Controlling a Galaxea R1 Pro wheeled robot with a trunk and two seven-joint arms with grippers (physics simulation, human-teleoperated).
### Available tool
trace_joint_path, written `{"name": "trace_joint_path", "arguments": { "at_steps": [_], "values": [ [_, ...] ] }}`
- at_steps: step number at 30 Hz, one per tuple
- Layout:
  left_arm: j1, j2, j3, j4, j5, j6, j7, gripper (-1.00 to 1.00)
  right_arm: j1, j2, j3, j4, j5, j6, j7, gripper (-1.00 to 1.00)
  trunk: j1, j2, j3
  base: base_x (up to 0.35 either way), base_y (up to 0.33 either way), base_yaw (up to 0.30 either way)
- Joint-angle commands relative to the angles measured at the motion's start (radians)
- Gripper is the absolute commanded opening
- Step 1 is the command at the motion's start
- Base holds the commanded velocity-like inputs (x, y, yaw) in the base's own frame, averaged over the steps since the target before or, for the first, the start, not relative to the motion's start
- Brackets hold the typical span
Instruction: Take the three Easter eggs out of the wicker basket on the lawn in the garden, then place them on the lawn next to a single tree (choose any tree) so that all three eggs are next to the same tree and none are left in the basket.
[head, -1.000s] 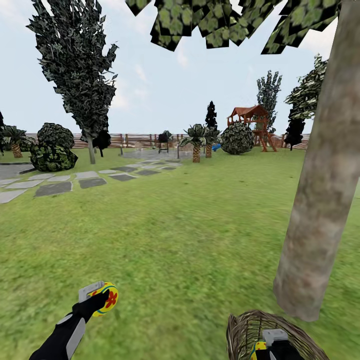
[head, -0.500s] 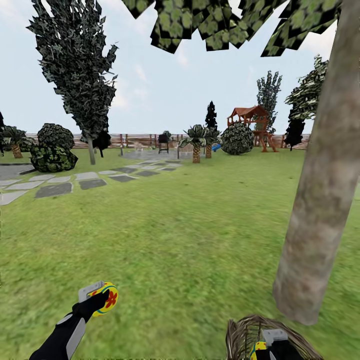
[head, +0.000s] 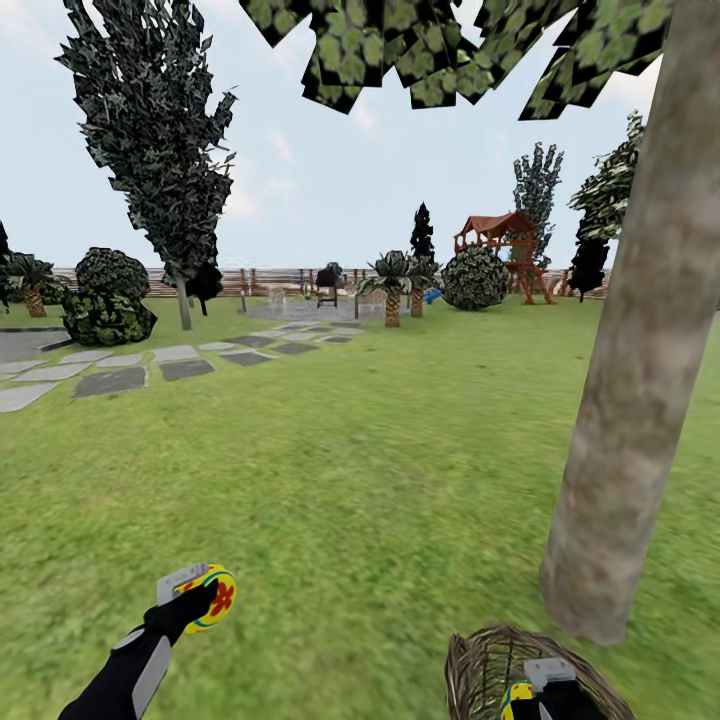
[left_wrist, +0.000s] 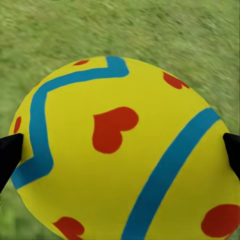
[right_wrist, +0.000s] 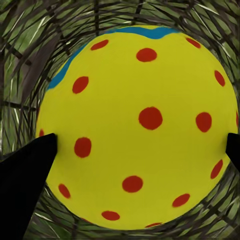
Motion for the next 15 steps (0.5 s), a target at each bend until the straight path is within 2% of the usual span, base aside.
{"name": "trace_joint_path", "arguments": {
  "at_steps": [1,9,15],
  "values": [
    [-0.001,-0.001,0.003,-0.001,0.010,0.005,-0.008,-1.00,0.000,0.000,0.002,-0.002,0.003,0.006,-0.002,-1.00,-0.004,0.007,0.002,0.000,0.000,0.000],
    [-0.001,0.000,0.004,-0.001,0.011,0.004,-0.009,-1.00,0.000,0.001,0.004,-0.001,0.003,0.004,-0.002,-1.00,-0.035,0.063,0.027,0.000,0.000,0.000],
    [-0.001,-0.001,0.002,-0.001,0.010,0.005,-0.010,-1.00,0.000,0.001,0.004,-0.001,0.003,0.004,-0.002,-1.00,-0.058,0.105,0.046,-0.137,-0.058,0.000]
  ]
}}
